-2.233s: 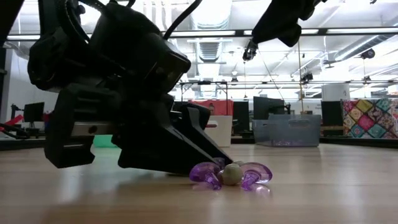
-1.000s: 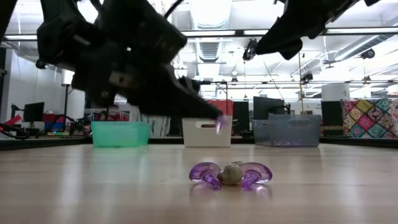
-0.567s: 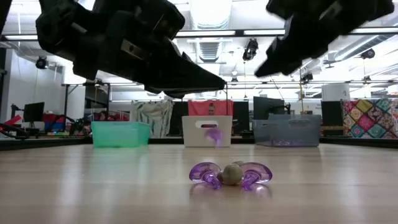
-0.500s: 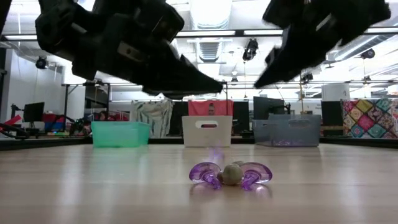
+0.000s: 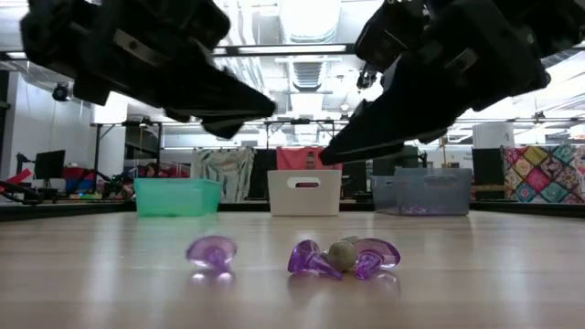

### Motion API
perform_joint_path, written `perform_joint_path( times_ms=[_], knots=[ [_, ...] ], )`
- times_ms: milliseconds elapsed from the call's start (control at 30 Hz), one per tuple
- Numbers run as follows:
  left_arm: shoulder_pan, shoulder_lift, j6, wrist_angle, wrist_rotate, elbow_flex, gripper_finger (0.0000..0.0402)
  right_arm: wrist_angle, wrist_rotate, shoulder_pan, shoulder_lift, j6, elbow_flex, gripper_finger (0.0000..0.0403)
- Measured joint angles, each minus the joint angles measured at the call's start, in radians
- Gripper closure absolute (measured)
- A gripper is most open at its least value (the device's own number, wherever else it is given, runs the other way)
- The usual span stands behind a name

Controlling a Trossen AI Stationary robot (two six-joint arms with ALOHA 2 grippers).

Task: Sort Halloween decoration
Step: Put the purple witch hat toy into the gray bin

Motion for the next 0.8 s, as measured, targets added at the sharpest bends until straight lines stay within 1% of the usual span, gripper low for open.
perform_joint_path(
  times_ms=[133, 267, 400, 567, 800],
  knots=[
    [-0.031, -0.063, -0.062, -0.007, 0.0, -0.067, 0.0364, 0.108, 0.0, 0.0, 0.05, 0.0, 0.0, 0.0229],
    [-0.09, -0.084, -0.153, -0.007, 0.0, -0.112, 0.0364, 0.127, 0.002, 0.0, 0.061, 0.001, 0.0, 0.0229],
    [-0.16, -0.084, -0.21, -0.003, -0.007, -0.118, 0.0364, 0.148, 0.002, 0.0, 0.054, 0.001, 0.005, 0.0229],
    [-0.235, -0.079, -0.225, 0.012, -0.081, -0.118, 0.0364, 0.147, 0.001, 0.01, 0.063, -0.014, 0.051, 0.0229],
    [-0.27, -0.068, -0.3, 0.007, -0.089, -0.117, 0.0364, 0.142, 0.001, 0.048, 0.134, -0.038, 0.143, 0.0229]
  ],
)
